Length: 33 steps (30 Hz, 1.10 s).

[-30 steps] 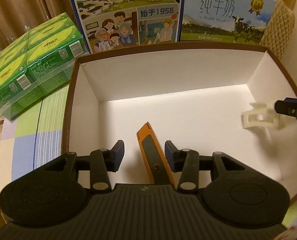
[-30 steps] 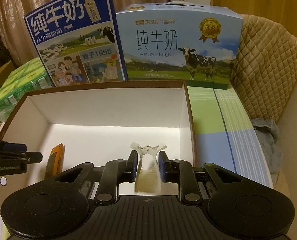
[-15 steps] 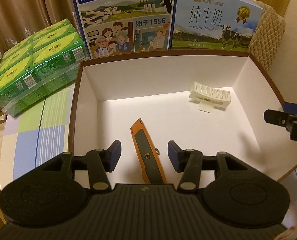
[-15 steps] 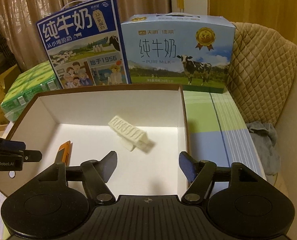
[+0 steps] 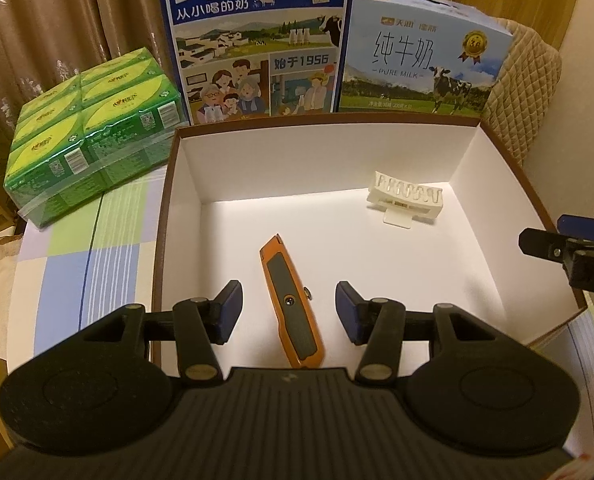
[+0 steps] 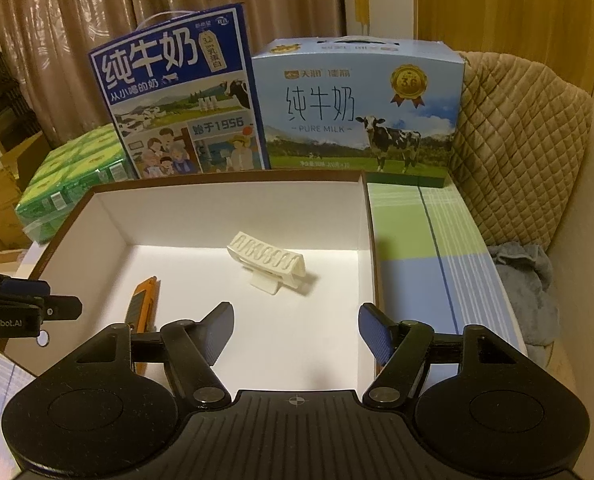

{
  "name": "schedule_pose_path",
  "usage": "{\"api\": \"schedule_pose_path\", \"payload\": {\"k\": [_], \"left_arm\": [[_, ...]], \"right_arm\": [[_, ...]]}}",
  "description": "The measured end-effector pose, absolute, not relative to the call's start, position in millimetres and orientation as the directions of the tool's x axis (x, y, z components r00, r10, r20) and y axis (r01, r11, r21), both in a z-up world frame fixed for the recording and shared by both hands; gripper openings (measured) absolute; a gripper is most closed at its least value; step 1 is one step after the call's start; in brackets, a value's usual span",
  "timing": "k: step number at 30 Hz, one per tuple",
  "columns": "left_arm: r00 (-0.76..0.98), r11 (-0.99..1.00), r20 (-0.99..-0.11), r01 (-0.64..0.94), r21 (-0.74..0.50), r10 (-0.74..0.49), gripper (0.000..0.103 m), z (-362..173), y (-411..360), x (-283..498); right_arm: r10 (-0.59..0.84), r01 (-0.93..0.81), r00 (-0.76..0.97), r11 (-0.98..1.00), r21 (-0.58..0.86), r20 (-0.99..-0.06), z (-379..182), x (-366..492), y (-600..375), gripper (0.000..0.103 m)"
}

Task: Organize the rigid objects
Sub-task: 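Lift both grippers out of the box back toward the loose items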

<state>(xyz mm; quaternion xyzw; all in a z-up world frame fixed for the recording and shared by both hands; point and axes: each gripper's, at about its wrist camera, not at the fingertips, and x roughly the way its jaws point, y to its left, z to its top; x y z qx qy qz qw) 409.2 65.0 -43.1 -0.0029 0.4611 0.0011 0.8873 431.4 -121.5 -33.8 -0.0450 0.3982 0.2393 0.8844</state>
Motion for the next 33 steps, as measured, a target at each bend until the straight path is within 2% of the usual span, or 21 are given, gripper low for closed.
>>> {"api": "schedule_pose_path", "payload": {"k": [20,33], "left_arm": [[0.620,0.997,-0.785,-0.051,-0.064,-0.019,0.047,-12,76,326],[0.585,0.992,-0.811,-0.098,-0.079,-0.006,0.047,-20,92,252]], "right_arm": [[0.436,-0.487,0.581,0.863,0.136,-0.688,-4,374,-136,0.066],[0.454,-0.490,0.547,0.855,0.171,-0.704,-5,320,-157,0.066]]}}
